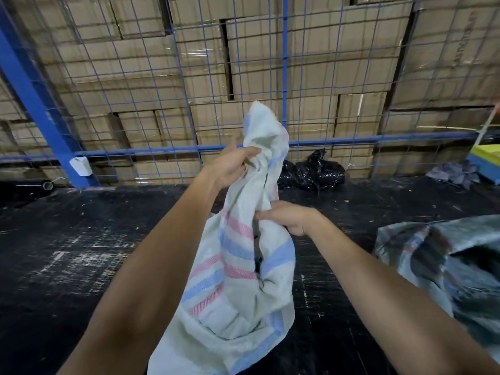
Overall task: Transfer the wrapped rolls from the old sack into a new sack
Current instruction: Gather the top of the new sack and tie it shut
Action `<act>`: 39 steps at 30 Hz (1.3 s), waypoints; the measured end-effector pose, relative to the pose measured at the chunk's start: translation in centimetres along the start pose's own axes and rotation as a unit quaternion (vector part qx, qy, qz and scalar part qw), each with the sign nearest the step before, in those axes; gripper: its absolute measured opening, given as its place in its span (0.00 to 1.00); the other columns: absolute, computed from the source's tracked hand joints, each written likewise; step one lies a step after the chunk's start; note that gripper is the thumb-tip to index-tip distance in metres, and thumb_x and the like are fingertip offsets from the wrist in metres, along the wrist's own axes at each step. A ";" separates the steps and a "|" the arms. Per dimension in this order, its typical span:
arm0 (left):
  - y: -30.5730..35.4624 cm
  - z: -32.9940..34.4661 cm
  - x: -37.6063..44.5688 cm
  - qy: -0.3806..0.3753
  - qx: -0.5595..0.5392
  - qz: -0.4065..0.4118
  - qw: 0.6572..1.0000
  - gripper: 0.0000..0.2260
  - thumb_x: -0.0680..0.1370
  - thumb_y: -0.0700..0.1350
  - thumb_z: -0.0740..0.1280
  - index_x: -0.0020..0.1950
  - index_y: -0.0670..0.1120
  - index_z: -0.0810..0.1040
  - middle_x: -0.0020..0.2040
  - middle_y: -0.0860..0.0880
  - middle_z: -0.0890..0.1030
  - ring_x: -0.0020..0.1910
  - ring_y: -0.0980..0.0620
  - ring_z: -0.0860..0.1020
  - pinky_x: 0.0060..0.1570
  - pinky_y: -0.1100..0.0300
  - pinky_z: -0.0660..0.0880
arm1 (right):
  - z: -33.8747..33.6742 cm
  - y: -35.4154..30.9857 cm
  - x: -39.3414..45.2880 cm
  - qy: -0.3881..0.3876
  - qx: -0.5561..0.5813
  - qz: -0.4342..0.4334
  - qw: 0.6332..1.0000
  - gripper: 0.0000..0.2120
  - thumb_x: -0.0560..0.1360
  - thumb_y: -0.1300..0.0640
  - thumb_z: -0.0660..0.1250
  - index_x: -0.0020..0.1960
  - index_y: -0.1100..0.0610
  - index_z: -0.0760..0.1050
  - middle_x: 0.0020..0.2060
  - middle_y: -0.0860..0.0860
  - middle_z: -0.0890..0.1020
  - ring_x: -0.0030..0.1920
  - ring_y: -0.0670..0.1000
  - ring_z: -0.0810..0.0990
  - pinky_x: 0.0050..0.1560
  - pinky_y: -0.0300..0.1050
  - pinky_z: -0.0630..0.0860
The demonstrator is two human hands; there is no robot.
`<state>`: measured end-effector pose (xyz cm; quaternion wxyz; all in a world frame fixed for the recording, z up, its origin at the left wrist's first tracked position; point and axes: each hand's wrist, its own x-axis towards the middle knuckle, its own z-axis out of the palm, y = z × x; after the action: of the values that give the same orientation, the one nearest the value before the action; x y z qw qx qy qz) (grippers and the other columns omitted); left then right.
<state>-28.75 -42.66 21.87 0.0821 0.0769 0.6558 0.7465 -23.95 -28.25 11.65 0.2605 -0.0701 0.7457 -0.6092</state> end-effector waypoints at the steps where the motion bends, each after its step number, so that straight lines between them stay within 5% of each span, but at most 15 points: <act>1: -0.3 -0.3 0.1 -0.050 -0.027 -0.011 0.998 0.28 0.76 0.31 0.64 0.73 0.50 0.64 0.60 0.41 0.80 0.56 0.43 0.80 0.62 0.46 0.75 | 0.2 -1.0 0.0 0.012 0.057 -0.016 0.998 0.23 0.74 0.48 0.74 0.66 0.56 0.76 0.59 0.54 0.83 0.61 0.54 0.80 0.67 0.57 0.73; 5: -0.5 -1.0 0.0 -0.093 -0.095 -0.005 0.991 0.22 0.67 0.29 0.56 0.60 0.34 0.75 0.60 0.38 0.77 0.60 0.40 0.75 0.69 0.47 0.69 | 0.8 -3.2 2.0 0.062 0.098 -0.046 0.992 0.37 0.62 0.35 0.78 0.65 0.52 0.76 0.57 0.49 0.84 0.60 0.51 0.82 0.63 0.51 0.76; 8: 0.0 -0.3 -0.3 -0.042 -0.012 0.047 0.998 0.23 0.71 0.25 0.50 0.56 0.37 0.80 0.56 0.40 0.80 0.55 0.43 0.79 0.61 0.52 0.75 | 1.2 -1.9 3.9 0.185 0.135 -0.048 0.972 0.29 0.67 0.51 0.78 0.64 0.60 0.75 0.54 0.56 0.84 0.53 0.57 0.84 0.57 0.57 0.80; 11: -0.6 -3.1 0.1 0.098 0.216 0.071 0.969 0.13 0.79 0.36 0.61 0.61 0.43 0.77 0.50 0.47 0.79 0.48 0.49 0.77 0.50 0.54 0.76 | 0.0 -1.8 3.9 0.213 0.234 -0.051 0.947 0.19 0.72 0.61 0.73 0.61 0.63 0.77 0.50 0.60 0.85 0.48 0.59 0.85 0.48 0.55 0.83; 13: -2.3 -5.6 -0.6 0.013 0.319 -0.053 0.946 0.10 0.76 0.45 0.70 0.57 0.47 0.79 0.47 0.48 0.80 0.46 0.50 0.76 0.48 0.57 0.74 | -1.1 -2.1 3.9 0.203 0.253 -0.044 0.945 0.22 0.70 0.59 0.75 0.62 0.61 0.77 0.50 0.59 0.86 0.48 0.59 0.86 0.49 0.57 0.83; 16: -5.5 -6.5 -2.1 -0.118 0.238 -0.163 0.950 0.14 0.75 0.41 0.74 0.60 0.43 0.81 0.55 0.46 0.84 0.54 0.49 0.83 0.56 0.56 0.78 | -1.2 -2.7 4.0 0.190 0.276 -0.048 0.941 0.18 0.71 0.60 0.74 0.60 0.60 0.78 0.49 0.59 0.86 0.48 0.59 0.86 0.51 0.58 0.82; 18: -6.7 -6.3 -1.4 -0.054 0.261 -0.121 0.956 0.15 0.73 0.41 0.76 0.60 0.43 0.81 0.55 0.46 0.85 0.53 0.47 0.83 0.54 0.52 0.80 | -0.7 -2.8 4.3 0.195 0.284 -0.051 0.938 0.13 0.75 0.59 0.72 0.58 0.59 0.79 0.48 0.58 0.86 0.47 0.58 0.85 0.52 0.56 0.82; 22: -6.7 -7.2 -0.6 0.088 0.317 -0.045 0.943 0.11 0.76 0.48 0.72 0.55 0.44 0.80 0.54 0.47 0.84 0.53 0.46 0.82 0.58 0.47 0.78 | -0.8 -1.6 5.0 0.156 0.247 -0.030 0.956 0.20 0.78 0.46 0.68 0.66 0.53 0.74 0.56 0.53 0.84 0.57 0.54 0.83 0.59 0.58 0.78; 25: -6.3 -9.2 -0.2 0.114 0.283 -0.057 0.951 0.10 0.82 0.49 0.64 0.55 0.45 0.79 0.59 0.43 0.82 0.57 0.43 0.80 0.62 0.44 0.75 | -1.5 -1.0 4.1 0.141 0.154 0.008 0.978 0.17 0.80 0.47 0.66 0.65 0.52 0.72 0.58 0.53 0.82 0.55 0.52 0.80 0.50 0.51 0.79; 27: -5.6 -10.6 -0.3 0.147 0.294 -0.072 0.942 0.08 0.80 0.48 0.67 0.53 0.44 0.80 0.57 0.43 0.82 0.55 0.42 0.80 0.60 0.44 0.77 | -2.6 -0.4 4.2 0.184 0.126 -0.005 0.975 0.18 0.77 0.50 0.70 0.64 0.54 0.74 0.57 0.55 0.83 0.52 0.52 0.81 0.45 0.48 0.79; 29: -4.7 -11.9 -0.5 0.258 0.394 -0.040 0.881 0.09 0.77 0.47 0.69 0.52 0.42 0.80 0.52 0.42 0.82 0.51 0.40 0.80 0.53 0.46 0.79 | -3.9 0.2 4.5 0.267 0.134 -0.011 0.954 0.20 0.73 0.53 0.75 0.61 0.57 0.74 0.57 0.57 0.82 0.51 0.54 0.81 0.44 0.50 0.81; 31: -3.6 -12.9 -2.0 0.375 0.502 -0.024 0.779 0.10 0.77 0.46 0.68 0.55 0.42 0.78 0.53 0.40 0.80 0.52 0.38 0.80 0.51 0.45 0.78 | -4.7 0.5 4.4 0.377 0.096 0.039 0.920 0.18 0.69 0.56 0.78 0.53 0.59 0.73 0.54 0.57 0.81 0.50 0.57 0.82 0.45 0.56 0.83; 34: -3.0 -15.3 -3.5 0.428 0.524 -0.077 0.732 0.14 0.77 0.45 0.68 0.61 0.41 0.76 0.58 0.37 0.79 0.56 0.35 0.78 0.55 0.42 0.77 | -6.1 1.5 4.0 0.484 -0.016 0.142 0.863 0.14 0.68 0.57 0.77 0.46 0.62 0.74 0.47 0.59 0.81 0.48 0.58 0.83 0.48 0.57 0.83; 36: -3.0 -17.1 -3.9 0.422 0.482 -0.138 0.755 0.18 0.78 0.45 0.66 0.65 0.39 0.74 0.60 0.37 0.77 0.58 0.35 0.77 0.55 0.43 0.78 | -7.7 1.6 4.1 0.467 0.021 0.142 0.872 0.18 0.69 0.56 0.73 0.55 0.63 0.76 0.50 0.58 0.82 0.48 0.57 0.83 0.50 0.53 0.83; 39: -2.1 -17.2 -3.7 0.365 0.211 -0.192 0.886 0.16 0.82 0.44 0.61 0.68 0.40 0.71 0.58 0.40 0.78 0.53 0.40 0.79 0.44 0.47 0.79 | -8.9 -1.7 3.4 0.372 0.301 0.026 0.878 0.15 0.75 0.58 0.67 0.59 0.62 0.74 0.49 0.57 0.80 0.44 0.55 0.81 0.45 0.49 0.81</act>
<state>-28.93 -59.82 17.56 -0.0394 -0.3134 0.7833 0.5355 -31.38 -22.37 13.31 -0.0123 0.2628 0.5698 -0.7785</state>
